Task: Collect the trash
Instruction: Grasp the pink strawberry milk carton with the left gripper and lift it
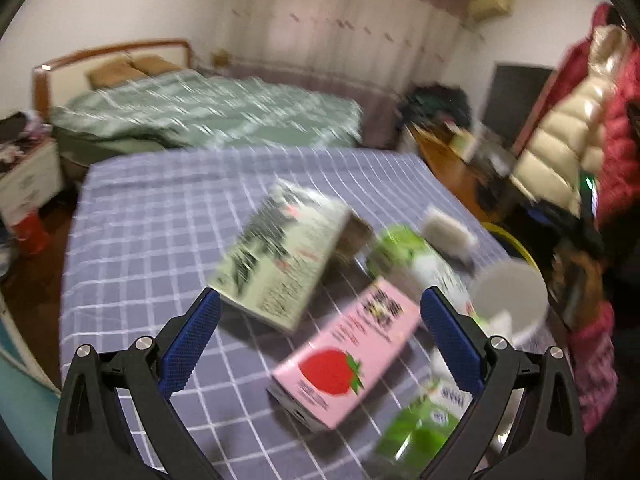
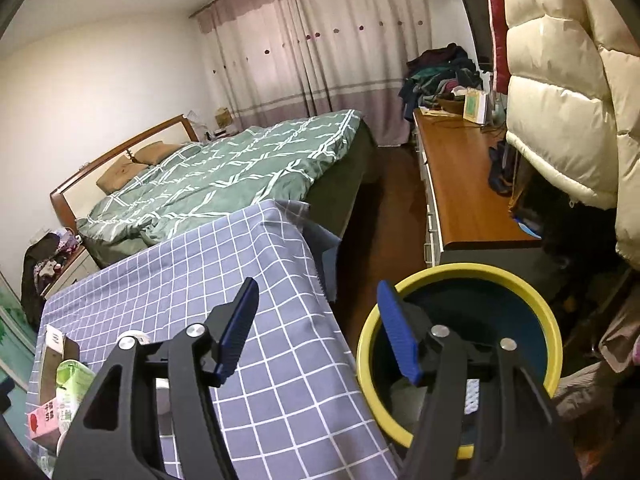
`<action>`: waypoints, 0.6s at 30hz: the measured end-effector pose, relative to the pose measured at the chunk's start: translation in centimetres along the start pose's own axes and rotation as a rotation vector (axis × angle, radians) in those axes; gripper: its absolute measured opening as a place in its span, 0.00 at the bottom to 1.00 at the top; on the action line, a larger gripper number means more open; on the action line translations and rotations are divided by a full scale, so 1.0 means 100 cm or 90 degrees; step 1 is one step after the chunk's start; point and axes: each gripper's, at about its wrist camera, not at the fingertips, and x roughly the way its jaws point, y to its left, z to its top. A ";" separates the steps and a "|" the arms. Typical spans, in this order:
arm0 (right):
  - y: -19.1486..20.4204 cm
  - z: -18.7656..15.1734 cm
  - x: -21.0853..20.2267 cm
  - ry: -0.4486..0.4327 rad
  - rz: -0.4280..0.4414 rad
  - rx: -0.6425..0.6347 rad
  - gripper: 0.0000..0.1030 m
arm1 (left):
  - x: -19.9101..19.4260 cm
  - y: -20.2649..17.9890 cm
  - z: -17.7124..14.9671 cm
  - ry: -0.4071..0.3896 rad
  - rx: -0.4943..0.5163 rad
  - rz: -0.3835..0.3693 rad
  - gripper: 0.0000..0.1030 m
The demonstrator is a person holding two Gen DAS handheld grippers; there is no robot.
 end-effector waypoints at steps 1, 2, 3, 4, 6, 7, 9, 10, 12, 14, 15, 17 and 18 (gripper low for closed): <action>-0.001 0.000 0.001 0.001 0.003 0.002 0.59 | 0.004 0.000 -0.001 0.017 0.010 -0.013 0.95; -0.001 0.000 0.002 0.003 0.007 0.003 0.59 | 0.007 0.001 -0.001 0.032 0.016 -0.023 0.95; -0.002 -0.001 0.002 0.005 0.011 0.002 0.59 | 0.013 0.000 -0.002 0.052 0.026 -0.030 0.95; -0.002 -0.001 0.002 0.006 0.014 0.000 0.59 | 0.020 -0.004 -0.003 0.069 0.043 -0.031 0.93; 0.001 -0.002 0.002 0.006 0.017 -0.005 0.59 | 0.028 -0.017 -0.007 0.096 0.084 -0.030 0.82; 0.001 -0.003 0.002 0.006 0.019 -0.006 0.59 | 0.031 -0.020 -0.007 0.105 0.097 -0.033 0.80; 0.002 -0.003 0.002 0.009 0.024 -0.006 0.60 | 0.036 -0.028 -0.007 0.120 0.129 -0.037 0.80; 0.001 -0.003 0.002 0.010 0.026 -0.006 0.60 | 0.039 -0.032 -0.007 0.126 0.139 -0.035 0.80; 0.001 -0.003 0.002 0.013 0.028 -0.005 0.60 | 0.045 -0.038 -0.007 0.143 0.162 -0.028 0.78; 0.002 -0.004 0.003 0.014 0.028 -0.007 0.60 | 0.049 -0.042 -0.009 0.159 0.179 -0.024 0.74; 0.002 -0.004 0.003 0.016 0.029 -0.008 0.60 | 0.052 -0.045 -0.009 0.168 0.186 -0.024 0.71; 0.002 -0.004 0.004 0.020 0.032 -0.006 0.60 | 0.054 -0.047 -0.009 0.171 0.197 -0.027 0.69; 0.001 -0.004 0.005 0.021 0.033 -0.005 0.60 | 0.055 -0.047 -0.008 0.173 0.200 -0.032 0.64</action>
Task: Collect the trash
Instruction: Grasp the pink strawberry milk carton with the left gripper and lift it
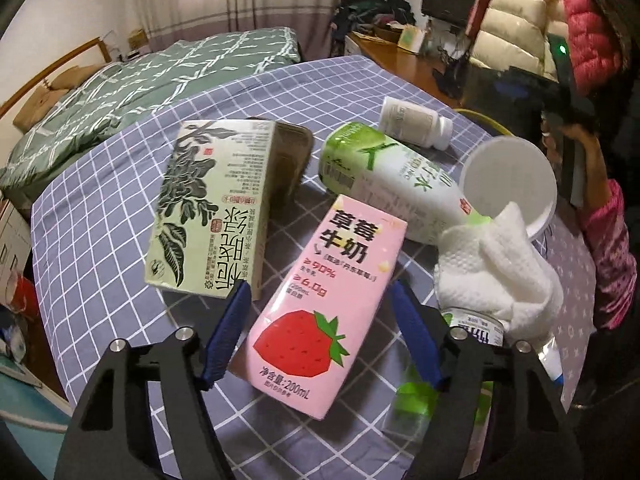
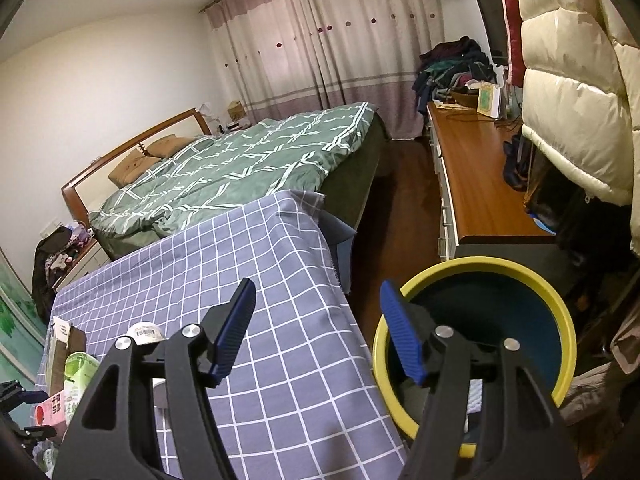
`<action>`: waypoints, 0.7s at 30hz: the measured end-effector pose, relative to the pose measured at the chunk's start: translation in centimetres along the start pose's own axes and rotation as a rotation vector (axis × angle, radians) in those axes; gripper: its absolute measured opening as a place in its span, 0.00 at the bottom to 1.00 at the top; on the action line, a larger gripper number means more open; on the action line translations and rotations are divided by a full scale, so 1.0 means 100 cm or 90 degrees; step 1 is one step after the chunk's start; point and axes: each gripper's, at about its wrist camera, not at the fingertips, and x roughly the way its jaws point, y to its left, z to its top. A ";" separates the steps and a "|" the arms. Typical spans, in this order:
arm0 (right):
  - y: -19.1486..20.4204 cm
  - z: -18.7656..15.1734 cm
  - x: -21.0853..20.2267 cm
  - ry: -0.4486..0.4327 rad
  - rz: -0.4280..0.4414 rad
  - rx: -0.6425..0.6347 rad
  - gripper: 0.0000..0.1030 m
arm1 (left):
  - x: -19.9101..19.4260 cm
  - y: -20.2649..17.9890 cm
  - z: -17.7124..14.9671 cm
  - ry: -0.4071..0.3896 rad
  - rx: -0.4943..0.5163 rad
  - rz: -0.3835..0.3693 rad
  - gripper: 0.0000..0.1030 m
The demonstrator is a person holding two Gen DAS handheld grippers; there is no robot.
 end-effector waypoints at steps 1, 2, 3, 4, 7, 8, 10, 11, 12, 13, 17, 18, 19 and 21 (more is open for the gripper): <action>0.000 0.000 0.001 0.001 0.001 0.000 0.60 | 0.000 0.001 0.001 0.003 0.005 -0.010 0.60; 0.000 0.000 0.001 0.002 0.002 0.000 0.60 | 0.001 -0.001 0.002 0.007 0.012 -0.018 0.59; 0.000 0.000 0.001 0.004 0.003 0.000 0.60 | 0.003 -0.006 0.002 0.009 0.023 -0.016 0.58; 0.001 0.000 0.002 0.005 0.003 -0.001 0.60 | 0.004 -0.009 0.001 0.011 0.032 -0.016 0.56; 0.001 -0.001 0.003 0.011 0.005 -0.001 0.61 | 0.007 -0.013 0.001 0.021 0.043 -0.021 0.55; 0.001 -0.001 0.004 0.013 0.006 -0.002 0.63 | 0.009 -0.013 0.002 0.025 0.045 -0.021 0.55; 0.003 -0.001 0.005 0.015 0.006 -0.005 0.64 | 0.015 -0.011 0.005 0.028 0.039 -0.024 0.55; 0.003 -0.002 0.005 0.016 0.007 -0.007 0.64 | 0.017 -0.010 0.007 0.030 0.039 -0.021 0.55; 0.003 -0.002 0.006 0.018 0.008 -0.008 0.64 | 0.019 -0.010 0.007 0.034 0.040 -0.020 0.55; 0.004 -0.002 0.007 0.021 0.010 -0.009 0.64 | 0.023 -0.009 0.008 0.038 0.040 -0.020 0.55; 0.006 -0.004 0.009 0.028 0.015 -0.014 0.64 | 0.028 -0.006 0.010 0.037 0.026 -0.039 0.53; 0.007 -0.004 0.009 0.029 0.018 -0.014 0.64 | 0.028 -0.005 0.009 0.036 0.023 -0.036 0.53; 0.007 -0.004 0.009 0.029 0.019 -0.013 0.64 | 0.028 -0.004 0.009 0.035 0.019 -0.031 0.52; 0.006 -0.004 0.009 0.029 0.021 -0.011 0.64 | 0.027 -0.001 0.010 0.035 0.007 -0.022 0.51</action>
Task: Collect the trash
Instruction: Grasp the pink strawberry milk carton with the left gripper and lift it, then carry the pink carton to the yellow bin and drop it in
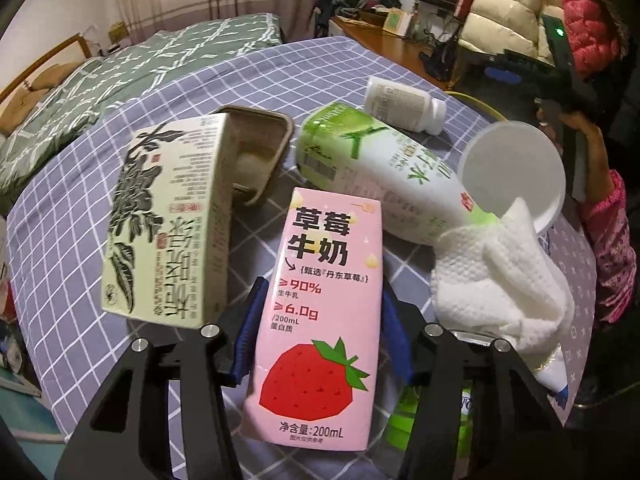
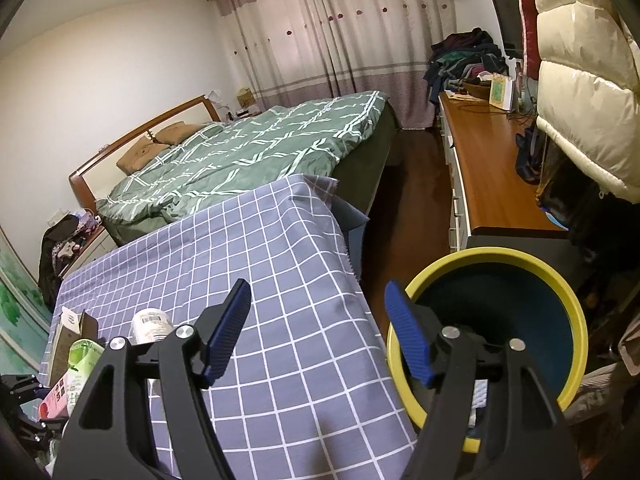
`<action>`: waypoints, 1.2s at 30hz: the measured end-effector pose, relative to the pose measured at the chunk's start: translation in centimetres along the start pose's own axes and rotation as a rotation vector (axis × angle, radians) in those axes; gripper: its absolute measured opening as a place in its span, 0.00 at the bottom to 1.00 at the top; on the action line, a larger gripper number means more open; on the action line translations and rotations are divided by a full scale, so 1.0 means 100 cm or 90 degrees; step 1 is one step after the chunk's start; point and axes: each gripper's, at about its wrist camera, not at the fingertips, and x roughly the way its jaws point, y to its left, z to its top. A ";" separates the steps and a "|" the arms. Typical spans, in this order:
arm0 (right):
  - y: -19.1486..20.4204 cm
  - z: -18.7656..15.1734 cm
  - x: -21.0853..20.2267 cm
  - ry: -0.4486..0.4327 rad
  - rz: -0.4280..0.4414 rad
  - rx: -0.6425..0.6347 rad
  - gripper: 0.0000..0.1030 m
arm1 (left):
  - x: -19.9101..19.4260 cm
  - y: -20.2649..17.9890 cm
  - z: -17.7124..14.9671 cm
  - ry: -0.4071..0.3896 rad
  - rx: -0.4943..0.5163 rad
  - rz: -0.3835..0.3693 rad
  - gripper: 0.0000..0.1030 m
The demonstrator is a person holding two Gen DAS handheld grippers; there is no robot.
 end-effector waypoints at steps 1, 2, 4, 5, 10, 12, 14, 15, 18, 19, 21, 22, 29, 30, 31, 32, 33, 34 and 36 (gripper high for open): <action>0.000 0.000 0.000 0.000 0.000 0.000 0.64 | -0.002 0.001 0.001 -0.003 -0.005 0.002 0.51; 0.000 0.000 0.000 -0.001 0.001 0.002 0.64 | -0.005 0.002 0.002 -0.009 -0.012 0.003 0.50; 0.000 0.000 -0.001 -0.002 0.002 0.005 0.64 | -0.014 0.003 0.004 -0.022 -0.022 0.006 0.50; -0.001 0.000 -0.002 -0.003 0.003 0.006 0.64 | -0.018 0.003 0.006 -0.027 -0.025 0.013 0.50; -0.001 0.001 -0.007 -0.017 0.002 0.009 0.64 | -0.043 -0.005 0.024 -0.050 -0.028 0.053 0.50; -0.002 0.002 -0.010 -0.024 0.001 0.010 0.64 | -0.051 -0.010 0.033 -0.062 -0.028 0.055 0.50; -0.003 0.004 -0.017 -0.035 -0.002 0.010 0.64 | -0.059 -0.019 0.046 -0.074 -0.026 0.053 0.50; -0.003 0.005 -0.020 -0.040 -0.006 0.009 0.64 | -0.062 -0.024 0.053 -0.079 -0.028 0.051 0.50; -0.008 0.009 -0.039 -0.060 -0.004 0.004 0.64 | -0.065 -0.042 0.076 -0.087 -0.025 0.028 0.50; -0.010 0.010 -0.047 -0.066 -0.005 -0.005 0.64 | -0.065 -0.050 0.086 -0.090 -0.021 0.020 0.50; -0.016 0.010 -0.063 -0.075 -0.014 -0.027 0.64 | -0.061 -0.066 0.103 -0.089 0.000 -0.004 0.50; -0.020 0.009 -0.071 -0.077 -0.020 -0.035 0.64 | -0.058 -0.076 0.113 -0.087 0.012 -0.014 0.50; -0.071 -0.007 -0.134 -0.101 -0.102 -0.066 0.65 | -0.017 -0.148 0.182 -0.052 0.081 -0.073 0.50; -0.079 -0.009 -0.140 -0.103 -0.110 -0.061 0.66 | -0.008 -0.163 0.194 -0.043 0.096 -0.076 0.50; -0.089 -0.011 -0.146 -0.106 -0.120 -0.053 0.66 | -0.001 -0.173 0.200 -0.035 0.106 -0.081 0.50; -0.097 -0.013 -0.152 -0.108 -0.129 -0.047 0.66 | 0.007 -0.184 0.207 -0.028 0.114 -0.088 0.50; -0.103 -0.015 -0.155 -0.110 -0.136 -0.042 0.66 | 0.016 -0.197 0.216 -0.019 0.124 -0.100 0.50; -0.110 -0.017 -0.159 -0.112 -0.142 -0.037 0.66 | 0.026 -0.211 0.224 -0.008 0.135 -0.106 0.50; -0.124 -0.023 -0.166 -0.115 -0.142 -0.025 0.66 | 0.045 -0.232 0.234 0.005 0.152 -0.106 0.50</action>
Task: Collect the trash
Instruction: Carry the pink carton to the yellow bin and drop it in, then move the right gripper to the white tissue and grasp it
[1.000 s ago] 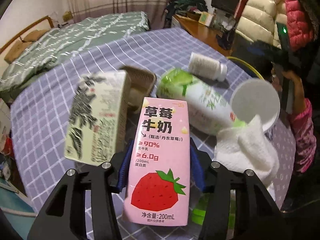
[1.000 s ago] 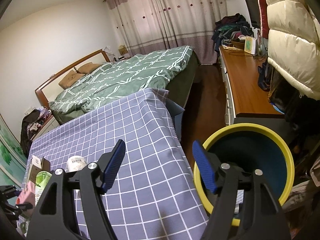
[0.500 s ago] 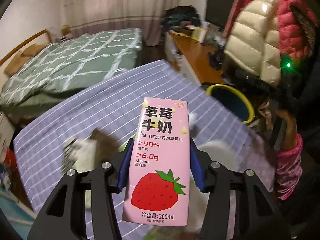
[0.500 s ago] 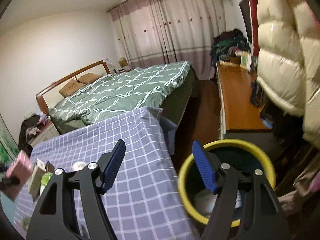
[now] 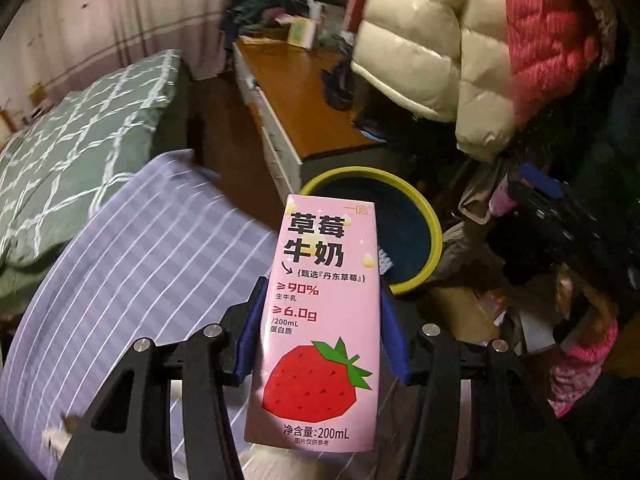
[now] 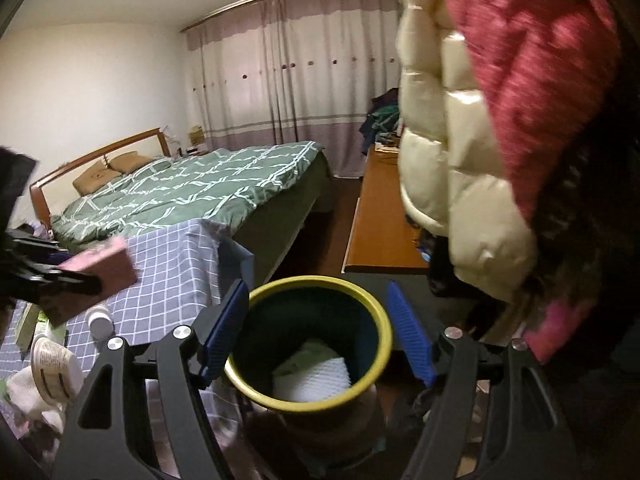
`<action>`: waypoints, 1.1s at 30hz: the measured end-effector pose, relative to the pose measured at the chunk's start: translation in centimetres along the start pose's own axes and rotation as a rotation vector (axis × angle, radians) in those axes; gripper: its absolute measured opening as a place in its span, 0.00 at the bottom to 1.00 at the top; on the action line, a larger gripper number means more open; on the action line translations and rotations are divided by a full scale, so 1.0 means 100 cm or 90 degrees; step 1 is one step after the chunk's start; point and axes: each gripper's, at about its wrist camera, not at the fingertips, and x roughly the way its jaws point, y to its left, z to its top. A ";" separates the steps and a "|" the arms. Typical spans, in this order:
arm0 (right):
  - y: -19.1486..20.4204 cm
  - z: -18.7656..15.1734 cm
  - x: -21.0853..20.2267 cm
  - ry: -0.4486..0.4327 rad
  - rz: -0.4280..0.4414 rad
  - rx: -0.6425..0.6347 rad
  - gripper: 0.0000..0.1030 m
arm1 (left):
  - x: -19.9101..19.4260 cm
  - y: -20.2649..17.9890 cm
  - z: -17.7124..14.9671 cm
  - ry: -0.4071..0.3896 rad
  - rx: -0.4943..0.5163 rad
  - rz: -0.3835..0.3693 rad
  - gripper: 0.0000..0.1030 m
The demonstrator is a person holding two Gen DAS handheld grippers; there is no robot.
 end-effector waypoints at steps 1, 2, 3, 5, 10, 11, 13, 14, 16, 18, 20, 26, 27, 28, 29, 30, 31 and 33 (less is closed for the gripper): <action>-0.007 -0.003 -0.002 -0.001 -0.002 0.007 0.66 | 0.012 -0.008 0.008 0.008 0.008 -0.005 0.50; -0.011 -0.005 -0.003 -0.001 -0.006 0.010 0.66 | 0.022 -0.015 0.015 0.014 0.013 -0.010 0.50; -0.015 -0.009 -0.004 -0.002 -0.011 0.013 0.66 | 0.032 -0.021 0.022 0.021 0.015 -0.013 0.50; -0.024 -0.013 -0.005 0.002 -0.017 0.014 0.66 | 0.055 -0.034 0.036 0.037 0.020 -0.029 0.50; -0.040 -0.018 -0.008 0.004 -0.030 0.027 0.67 | 0.105 -0.054 0.065 0.065 0.031 -0.022 0.51; -0.043 -0.018 -0.008 0.003 -0.031 0.033 0.68 | 0.113 -0.056 0.070 0.069 0.028 -0.016 0.52; -0.048 -0.019 -0.007 0.006 -0.030 0.040 0.69 | 0.125 -0.054 0.079 0.070 0.006 -0.006 0.76; -0.049 -0.019 -0.006 0.008 -0.031 0.040 0.69 | 0.125 -0.053 0.081 0.064 -0.003 -0.004 0.76; -0.049 -0.020 -0.003 0.012 -0.029 0.039 0.69 | 0.119 -0.049 0.086 0.045 -0.018 -0.006 0.76; -0.048 -0.021 0.000 0.016 -0.028 0.039 0.69 | 0.101 -0.045 0.087 0.017 -0.028 -0.011 0.76; -0.046 -0.020 0.005 0.020 -0.023 0.043 0.69 | 0.073 -0.037 0.082 -0.019 -0.032 -0.002 0.76; -0.028 -0.022 0.018 0.036 0.014 0.037 0.69 | -0.026 0.000 0.035 -0.165 -0.096 0.038 0.86; -0.023 -0.021 0.019 0.038 0.022 0.034 0.69 | -0.048 0.012 0.017 -0.200 -0.119 0.062 0.89; -0.017 -0.020 0.022 0.039 0.033 0.031 0.69 | -0.062 0.022 0.004 -0.220 -0.134 0.080 0.93; -0.012 -0.018 0.023 0.038 0.041 0.028 0.70 | -0.078 0.034 -0.013 -0.244 -0.152 0.102 0.93; -0.004 -0.015 0.026 0.038 0.050 0.022 0.70 | -0.092 0.045 -0.031 -0.261 -0.170 0.122 0.94; 0.006 -0.012 0.029 0.038 0.061 0.014 0.70 | -0.102 0.055 -0.047 -0.272 -0.188 0.141 0.95; 0.026 -0.007 0.033 0.035 0.081 -0.002 0.70 | -0.124 0.076 -0.084 -0.295 -0.230 0.185 0.95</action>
